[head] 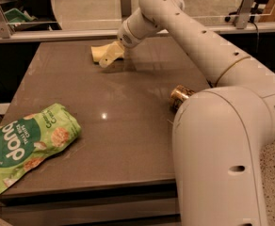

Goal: Move sponge near orange can

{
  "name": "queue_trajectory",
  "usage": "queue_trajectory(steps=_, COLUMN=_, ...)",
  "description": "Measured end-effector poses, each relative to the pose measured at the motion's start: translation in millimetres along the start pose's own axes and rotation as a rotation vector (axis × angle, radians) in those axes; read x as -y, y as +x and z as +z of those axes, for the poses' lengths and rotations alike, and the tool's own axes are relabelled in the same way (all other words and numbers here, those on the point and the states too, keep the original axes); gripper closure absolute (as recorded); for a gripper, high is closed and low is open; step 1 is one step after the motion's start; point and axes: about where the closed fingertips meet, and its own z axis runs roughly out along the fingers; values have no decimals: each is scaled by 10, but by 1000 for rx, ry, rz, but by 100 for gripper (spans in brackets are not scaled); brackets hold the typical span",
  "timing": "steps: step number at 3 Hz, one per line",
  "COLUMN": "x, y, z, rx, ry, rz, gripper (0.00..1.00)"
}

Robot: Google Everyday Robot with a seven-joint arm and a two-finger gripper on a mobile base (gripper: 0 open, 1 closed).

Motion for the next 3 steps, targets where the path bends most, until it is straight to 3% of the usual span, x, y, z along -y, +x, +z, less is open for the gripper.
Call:
queue_trajectory(steps=1, x=-14, y=-36, z=74, rx=14, ry=7, rz=18, gripper=20)
queue_trajectory(steps=3, x=-53, y=-48, z=114, rx=24, ry=12, rz=34, gripper=66)
